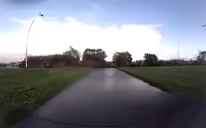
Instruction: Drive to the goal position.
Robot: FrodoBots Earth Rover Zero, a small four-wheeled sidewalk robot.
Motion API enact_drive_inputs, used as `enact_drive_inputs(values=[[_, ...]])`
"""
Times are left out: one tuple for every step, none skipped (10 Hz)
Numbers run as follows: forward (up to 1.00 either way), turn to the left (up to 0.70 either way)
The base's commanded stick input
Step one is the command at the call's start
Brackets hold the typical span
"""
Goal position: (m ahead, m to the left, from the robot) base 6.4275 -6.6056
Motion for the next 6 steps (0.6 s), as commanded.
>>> enact_drive_inputs(values=[[0.45,0.27],[0.45,0.16],[0.45,0.00],[0.45,0.00],[0.45,0.00],[0.45,0.00]])
